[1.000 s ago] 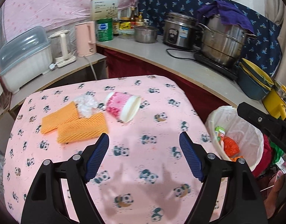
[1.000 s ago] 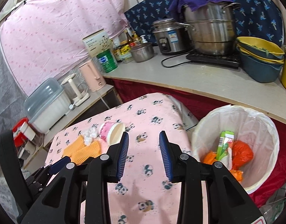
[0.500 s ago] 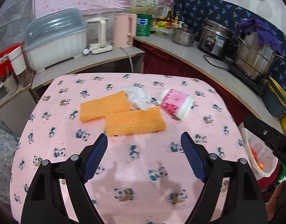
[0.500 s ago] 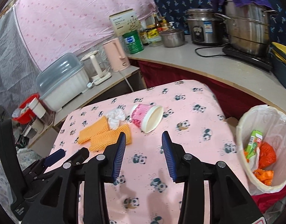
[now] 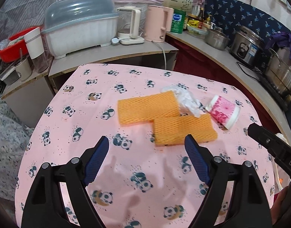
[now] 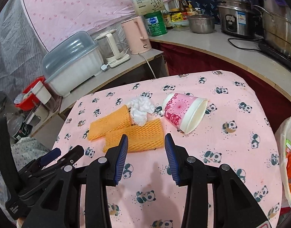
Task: Collect trash
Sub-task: 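Move both tools back to the sponges and tissue on the table, then grasp the crumpled white tissue with the right tool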
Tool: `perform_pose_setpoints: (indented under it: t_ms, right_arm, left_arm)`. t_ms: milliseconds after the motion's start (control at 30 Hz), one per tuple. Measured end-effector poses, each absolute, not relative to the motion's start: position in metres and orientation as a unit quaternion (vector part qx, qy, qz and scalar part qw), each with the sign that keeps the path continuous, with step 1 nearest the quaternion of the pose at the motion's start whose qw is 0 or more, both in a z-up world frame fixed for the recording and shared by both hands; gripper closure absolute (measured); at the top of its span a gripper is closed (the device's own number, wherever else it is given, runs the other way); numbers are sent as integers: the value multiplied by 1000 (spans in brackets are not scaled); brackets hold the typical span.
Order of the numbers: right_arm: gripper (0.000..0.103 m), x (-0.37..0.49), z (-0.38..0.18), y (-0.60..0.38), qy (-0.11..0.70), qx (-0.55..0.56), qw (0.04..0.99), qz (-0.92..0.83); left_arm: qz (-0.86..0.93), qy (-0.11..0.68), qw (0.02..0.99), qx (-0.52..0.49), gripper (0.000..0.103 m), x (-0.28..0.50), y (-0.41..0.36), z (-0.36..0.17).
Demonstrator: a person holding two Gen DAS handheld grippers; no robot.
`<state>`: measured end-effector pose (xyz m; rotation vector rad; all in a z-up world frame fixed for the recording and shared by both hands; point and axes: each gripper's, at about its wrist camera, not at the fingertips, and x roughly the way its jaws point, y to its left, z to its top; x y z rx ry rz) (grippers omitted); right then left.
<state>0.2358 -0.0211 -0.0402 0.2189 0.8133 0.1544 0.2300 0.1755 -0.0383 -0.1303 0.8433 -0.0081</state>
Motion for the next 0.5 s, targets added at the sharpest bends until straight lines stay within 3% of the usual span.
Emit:
perform_pose_setpoints:
  t_ms: [500]
  right_arm:
    - [63,333,-88,15,438,89,889,99]
  left_arm:
    - [22,432,898,-83,19,299,206,-70]
